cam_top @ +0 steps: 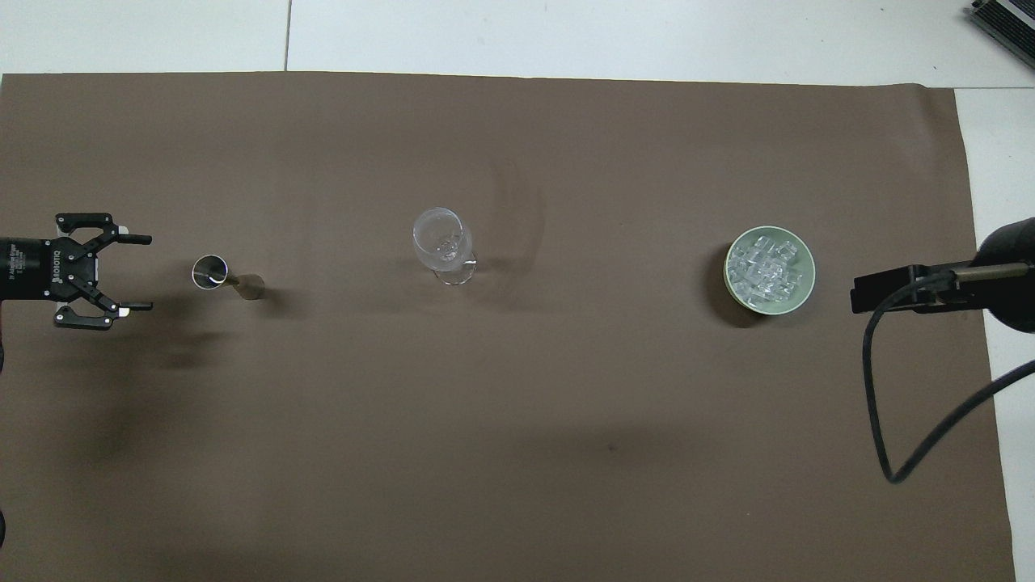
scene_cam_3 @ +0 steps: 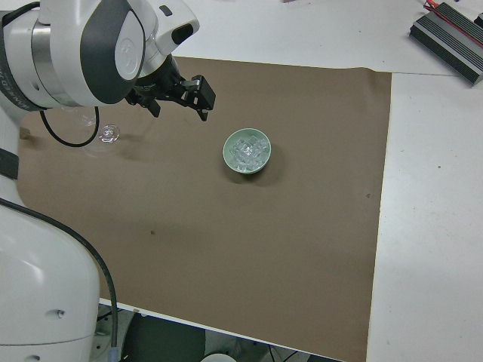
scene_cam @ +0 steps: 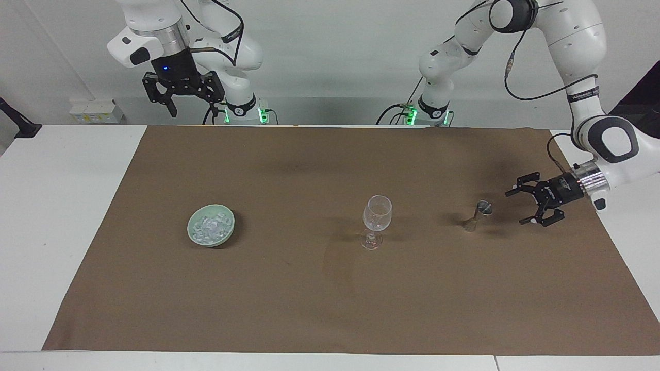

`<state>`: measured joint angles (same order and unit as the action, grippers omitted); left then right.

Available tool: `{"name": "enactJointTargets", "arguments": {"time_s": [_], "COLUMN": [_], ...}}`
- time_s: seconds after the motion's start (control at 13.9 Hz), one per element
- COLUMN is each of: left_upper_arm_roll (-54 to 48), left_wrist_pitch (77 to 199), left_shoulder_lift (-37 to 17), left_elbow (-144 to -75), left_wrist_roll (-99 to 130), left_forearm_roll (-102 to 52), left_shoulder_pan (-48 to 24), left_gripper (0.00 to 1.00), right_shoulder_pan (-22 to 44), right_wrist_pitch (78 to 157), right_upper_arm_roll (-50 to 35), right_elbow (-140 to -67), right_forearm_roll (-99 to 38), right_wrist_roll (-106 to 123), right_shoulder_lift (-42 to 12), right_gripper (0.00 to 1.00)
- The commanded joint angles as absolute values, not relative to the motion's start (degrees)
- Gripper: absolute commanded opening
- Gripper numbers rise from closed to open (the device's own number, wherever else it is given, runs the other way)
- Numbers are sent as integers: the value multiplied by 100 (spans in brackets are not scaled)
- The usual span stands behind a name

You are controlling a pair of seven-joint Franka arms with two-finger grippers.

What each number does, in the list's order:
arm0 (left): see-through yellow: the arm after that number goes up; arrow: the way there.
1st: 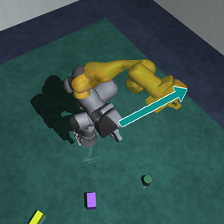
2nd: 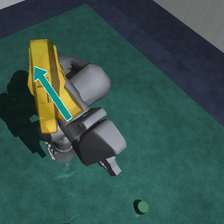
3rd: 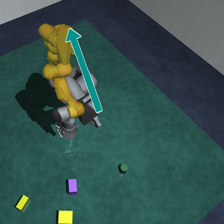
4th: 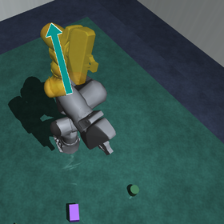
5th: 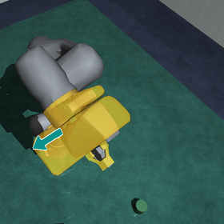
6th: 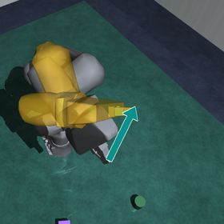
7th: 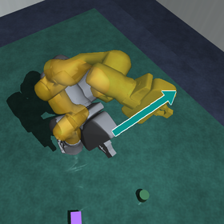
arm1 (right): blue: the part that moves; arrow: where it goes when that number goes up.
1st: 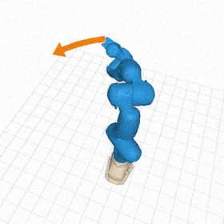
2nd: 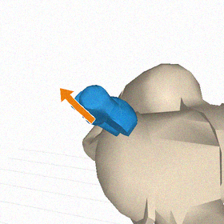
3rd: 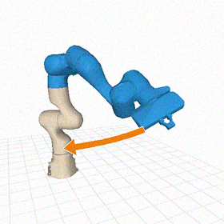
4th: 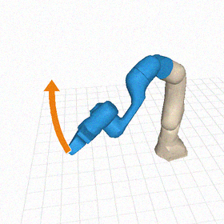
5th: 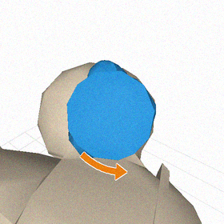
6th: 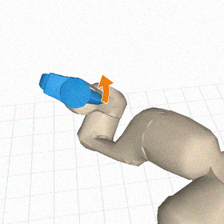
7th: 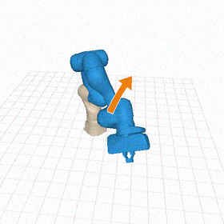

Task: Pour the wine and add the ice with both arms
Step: 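Move the open left gripper toward the small silver metal cup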

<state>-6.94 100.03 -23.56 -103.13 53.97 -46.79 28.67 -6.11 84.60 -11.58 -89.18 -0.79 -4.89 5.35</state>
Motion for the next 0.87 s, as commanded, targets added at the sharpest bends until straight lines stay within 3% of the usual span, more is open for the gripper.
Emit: {"name": "enactJointTargets", "arguments": {"time_s": [0.0,0.79], "left_upper_arm_roll": [-756,-800], "left_wrist_pitch": [10230,10643], "left_shoulder_lift": [-2399,-2408], "left_elbow": [-10660,-11408], "left_wrist_roll": [5388,4052], "left_forearm_roll": [-5174,-6091], "left_shoulder_pan": [2909,2584], "left_gripper": [100,100], "right_shoulder_pan": [-738,-729], "right_wrist_pitch": [8464,8464], "right_upper_arm_roll": [-1213,-1213], "right_elbow": [-8938,-8938], "right_forearm_roll": [-193,-193], "right_wrist_roll": [-369,-369], "right_shoulder_lift": [562,562], "right_gripper": [100,100]}}
